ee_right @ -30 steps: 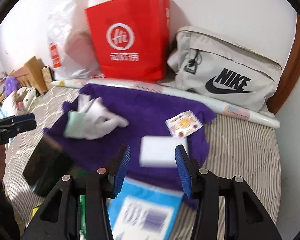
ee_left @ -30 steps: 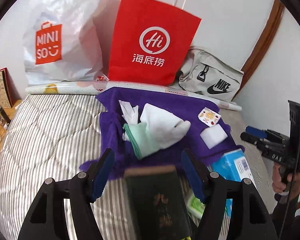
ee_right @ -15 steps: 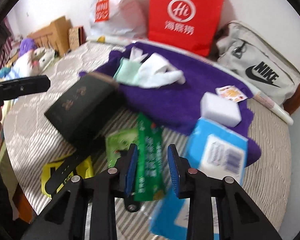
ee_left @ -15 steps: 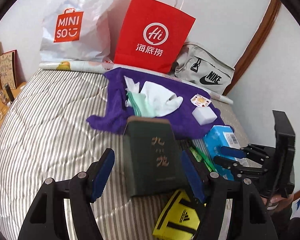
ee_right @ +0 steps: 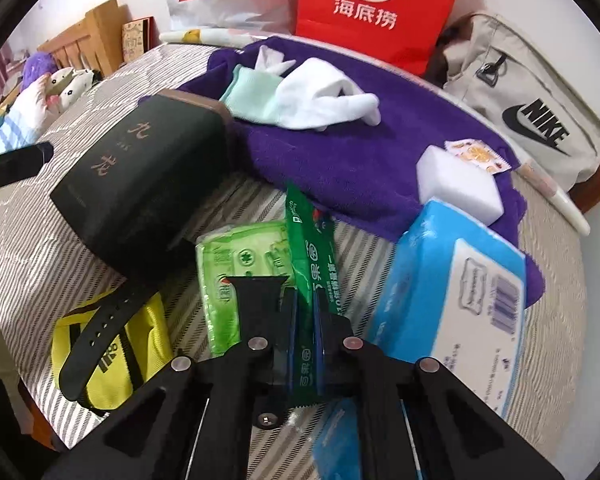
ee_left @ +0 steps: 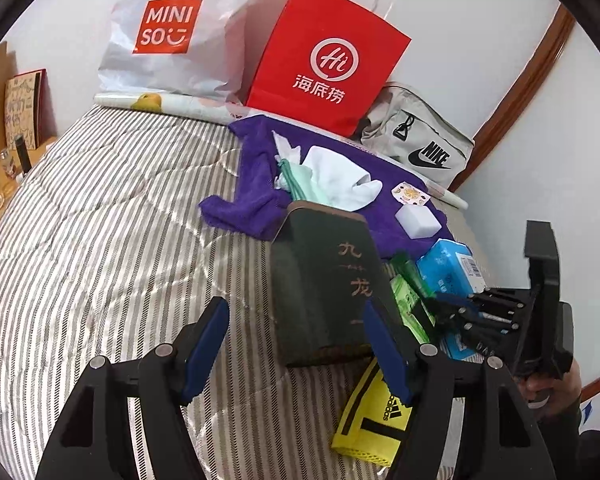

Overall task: Organize soft objects
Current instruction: 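Grasp the green snack packet by its end with the right tool, then grasp the black watch strap with the left tool while the right tool holds the packet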

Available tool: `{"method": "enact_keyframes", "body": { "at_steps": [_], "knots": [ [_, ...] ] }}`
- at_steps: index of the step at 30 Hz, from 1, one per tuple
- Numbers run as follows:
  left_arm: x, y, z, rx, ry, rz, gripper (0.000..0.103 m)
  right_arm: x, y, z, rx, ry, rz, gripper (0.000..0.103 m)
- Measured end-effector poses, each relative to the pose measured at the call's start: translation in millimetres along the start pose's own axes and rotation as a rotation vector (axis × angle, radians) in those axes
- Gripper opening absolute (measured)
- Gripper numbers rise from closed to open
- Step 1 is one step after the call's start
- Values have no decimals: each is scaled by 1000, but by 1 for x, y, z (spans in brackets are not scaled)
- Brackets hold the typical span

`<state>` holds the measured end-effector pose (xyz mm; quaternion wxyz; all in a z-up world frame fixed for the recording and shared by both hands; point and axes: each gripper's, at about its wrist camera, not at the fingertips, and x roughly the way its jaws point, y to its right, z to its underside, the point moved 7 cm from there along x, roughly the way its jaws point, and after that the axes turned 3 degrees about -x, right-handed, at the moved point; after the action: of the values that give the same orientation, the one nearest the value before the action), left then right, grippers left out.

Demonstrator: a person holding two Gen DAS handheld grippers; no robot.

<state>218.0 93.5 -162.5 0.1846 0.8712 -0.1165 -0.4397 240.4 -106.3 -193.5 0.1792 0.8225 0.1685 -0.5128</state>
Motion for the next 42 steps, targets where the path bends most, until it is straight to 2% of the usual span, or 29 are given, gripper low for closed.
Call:
{"method": "enact_keyframes", "body": {
  "at_steps": [10,12,21,28,33,34,35,38,42],
  "knots": [
    [-6,11,12,10,-16,-2,67,-60,7,3,126,128,-142,7],
    [-7,17,17,20,-20,1,67,-73,4,13,138,148,-173,7],
    [-9,68,46,69,-65,52,67,-107,-7,67,139,197,-184,7],
    [23,98,66,150,-142,-54,67,-115,-2,118,157,200,-168,7],
    [44,106,74,202,-182,-161,66,-106,11,150,208,178,-166,7],
    [47,106,74,198,-183,-173,64,-101,16,154,228,171,-170,7],
    [49,106,74,192,-185,-177,51,-96,21,158,249,163,-169,7],
    [57,104,74,165,-206,-163,24,-85,33,166,284,149,-154,7],
    [50,95,74,155,-182,-170,19,-84,40,168,303,164,-155,7]
  ]
}}
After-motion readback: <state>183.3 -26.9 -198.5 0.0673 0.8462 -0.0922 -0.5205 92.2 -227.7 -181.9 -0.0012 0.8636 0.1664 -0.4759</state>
